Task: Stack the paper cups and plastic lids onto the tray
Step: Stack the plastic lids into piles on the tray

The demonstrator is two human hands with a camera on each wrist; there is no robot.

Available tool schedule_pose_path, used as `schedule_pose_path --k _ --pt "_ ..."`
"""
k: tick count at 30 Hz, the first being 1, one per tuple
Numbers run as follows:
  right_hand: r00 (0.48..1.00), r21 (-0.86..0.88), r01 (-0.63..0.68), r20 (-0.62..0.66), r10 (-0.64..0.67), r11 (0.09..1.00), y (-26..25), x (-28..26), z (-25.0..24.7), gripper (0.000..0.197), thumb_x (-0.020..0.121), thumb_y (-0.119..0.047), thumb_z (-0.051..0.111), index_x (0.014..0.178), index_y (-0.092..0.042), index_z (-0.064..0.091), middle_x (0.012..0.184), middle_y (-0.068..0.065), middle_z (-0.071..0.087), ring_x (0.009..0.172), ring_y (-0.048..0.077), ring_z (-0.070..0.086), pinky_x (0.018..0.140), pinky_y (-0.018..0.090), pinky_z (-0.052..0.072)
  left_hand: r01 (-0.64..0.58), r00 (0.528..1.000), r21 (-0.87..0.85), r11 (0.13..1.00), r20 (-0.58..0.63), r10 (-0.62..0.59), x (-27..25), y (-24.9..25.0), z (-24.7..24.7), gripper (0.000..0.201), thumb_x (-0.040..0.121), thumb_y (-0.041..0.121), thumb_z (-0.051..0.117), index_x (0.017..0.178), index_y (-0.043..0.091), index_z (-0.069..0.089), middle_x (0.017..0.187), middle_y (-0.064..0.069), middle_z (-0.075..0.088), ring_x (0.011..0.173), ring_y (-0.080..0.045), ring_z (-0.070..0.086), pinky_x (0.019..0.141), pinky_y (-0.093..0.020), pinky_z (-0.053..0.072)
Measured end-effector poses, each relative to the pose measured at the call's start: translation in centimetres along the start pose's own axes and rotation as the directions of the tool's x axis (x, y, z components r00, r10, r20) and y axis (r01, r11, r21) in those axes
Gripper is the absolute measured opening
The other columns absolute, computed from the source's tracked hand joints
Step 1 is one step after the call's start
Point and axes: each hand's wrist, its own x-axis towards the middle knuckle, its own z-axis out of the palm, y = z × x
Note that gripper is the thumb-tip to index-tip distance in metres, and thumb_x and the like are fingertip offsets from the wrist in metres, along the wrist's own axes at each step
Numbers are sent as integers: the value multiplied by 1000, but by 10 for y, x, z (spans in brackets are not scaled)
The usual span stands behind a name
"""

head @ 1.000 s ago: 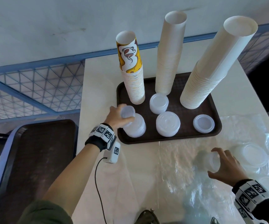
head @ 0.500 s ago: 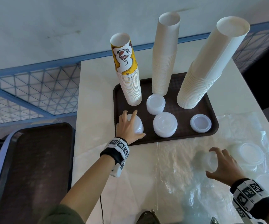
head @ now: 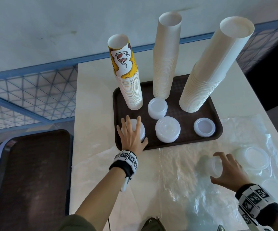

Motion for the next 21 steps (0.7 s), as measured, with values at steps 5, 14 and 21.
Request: schedule_pose_path --k 5,14,21 --pt "1000 13 3 1 -3 1000 0 0 0 79 51 -30 81 121 -21 45 102 4 45 98 30 54 76 34 46 -67 995 24 997 -71 68 1 -2 5 102 56 49 77 140 18 29 142 -28 38 130 -45 38 103 -57 33" --pt "1000 38 -1 -2 1 999 0 -2 -1 79 51 -30 81 120 -22 44 100 1 41 97 29 54 77 35 47 -54 998 67 996 -25 55 6 -3 12 93 58 39 82 138 16 42 140 -26 42 127 -43 43 99 -57 38" --pt "998 99 29 -56 -24 995 -5 -4 -8 78 51 -28 82 120 -20 46 98 0 40 88 25 50 72 31 41 -47 999 87 995 -14 49 6 -2 13 91 62 37 79 140 16 38 142 -26 38 130 -43 39 100 -60 34"
